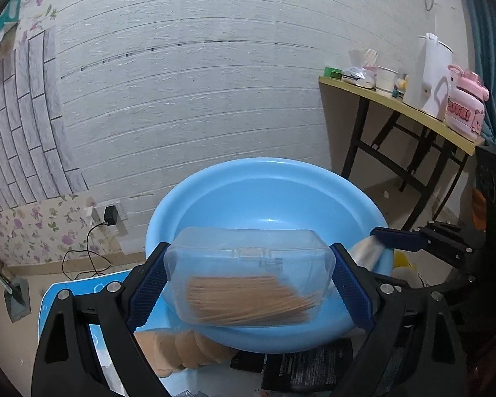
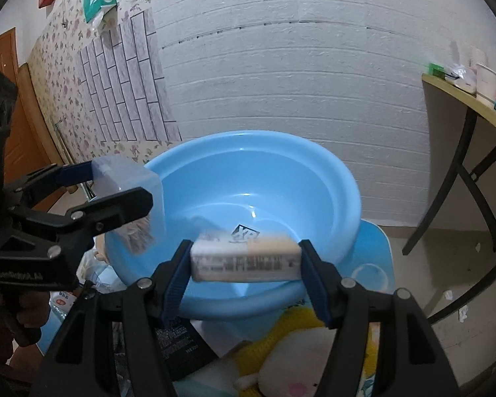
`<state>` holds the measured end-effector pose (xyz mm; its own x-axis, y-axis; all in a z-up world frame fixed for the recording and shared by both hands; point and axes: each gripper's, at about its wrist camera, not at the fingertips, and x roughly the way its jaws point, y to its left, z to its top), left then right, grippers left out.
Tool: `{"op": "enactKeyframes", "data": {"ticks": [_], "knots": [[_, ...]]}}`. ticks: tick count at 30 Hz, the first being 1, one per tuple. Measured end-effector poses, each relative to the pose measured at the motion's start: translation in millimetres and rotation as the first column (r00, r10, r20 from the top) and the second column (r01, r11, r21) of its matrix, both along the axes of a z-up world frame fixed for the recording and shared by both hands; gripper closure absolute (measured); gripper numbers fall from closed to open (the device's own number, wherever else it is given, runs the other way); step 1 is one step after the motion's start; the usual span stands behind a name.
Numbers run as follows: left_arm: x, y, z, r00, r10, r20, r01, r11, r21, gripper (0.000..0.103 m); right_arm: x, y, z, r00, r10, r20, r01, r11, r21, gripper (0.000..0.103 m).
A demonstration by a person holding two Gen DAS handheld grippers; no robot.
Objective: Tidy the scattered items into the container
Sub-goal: 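Carry both items over the blue basin and open both grippers to drop them, then move both grippers back toward the remaining items on the table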
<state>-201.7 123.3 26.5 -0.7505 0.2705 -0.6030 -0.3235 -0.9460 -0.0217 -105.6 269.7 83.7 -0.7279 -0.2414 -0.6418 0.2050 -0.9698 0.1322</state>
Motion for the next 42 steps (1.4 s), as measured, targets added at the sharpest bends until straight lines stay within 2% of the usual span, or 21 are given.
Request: {"op": "enactKeyframes", "data": {"ticks": [13, 21, 26, 33, 34, 35, 39, 42], "knots": [[10.9, -1.2, -6.5, 1.000, -0.018, 0.015, 0.017, 0.997, 0.072, 0.004, 23.7, -5.8, 8.9, 0.999, -0.033, -0.005, 0.033, 0.999, 0.028, 0.040], [35.6, -8.8, -4.1, 1.000, 0.004, -0.003, -0.004, 0.998, 0.070, 0.004, 50.3, 5.1, 15.7, 0.996, -0.093, -0.014, 0.094, 0.995, 0.020, 0.040], [56.9, -27.2, -8.9, 0.999, 0.034, 0.000, -0.034, 0.997, 0.074, 0.004, 60.3, 10.6, 7.7, 0.993, -0.121, 0.001, 0.121, 0.992, 0.017, 0.040], [83.6, -64.9, -32.5, 0.992, 0.105, 0.063, -0.110, 0.992, 0.064, 0.004, 71.7, 9.1, -18.3, 0.987, -0.142, 0.074, 0.142, 0.990, 0.009, 0.040], [85.2, -69.4, -35.4, 0.991, 0.116, 0.072, -0.121, 0.991, 0.066, 0.004, 72.7, 8.5, -21.6, 0.978, -0.185, 0.095, 0.183, 0.983, 0.032, 0.040], [86.7, -74.4, -38.9, 0.988, 0.130, 0.086, -0.136, 0.989, 0.065, 0.004, 73.0, 7.3, -23.7, 0.978, -0.185, 0.101, 0.182, 0.983, 0.036, 0.040], [90.6, -86.3, -47.8, 0.977, 0.192, 0.098, -0.193, 0.981, 0.003, 0.004, 75.2, 0.6, -22.1, 0.980, -0.178, 0.094, 0.172, 0.983, 0.064, 0.040], [98.1, -101.2, -49.9, 0.970, 0.222, 0.101, -0.223, 0.975, 0.004, 0.004, 78.2, 1.3, -15.7, 0.980, -0.182, 0.075, 0.178, 0.982, 0.060, 0.040]]}}
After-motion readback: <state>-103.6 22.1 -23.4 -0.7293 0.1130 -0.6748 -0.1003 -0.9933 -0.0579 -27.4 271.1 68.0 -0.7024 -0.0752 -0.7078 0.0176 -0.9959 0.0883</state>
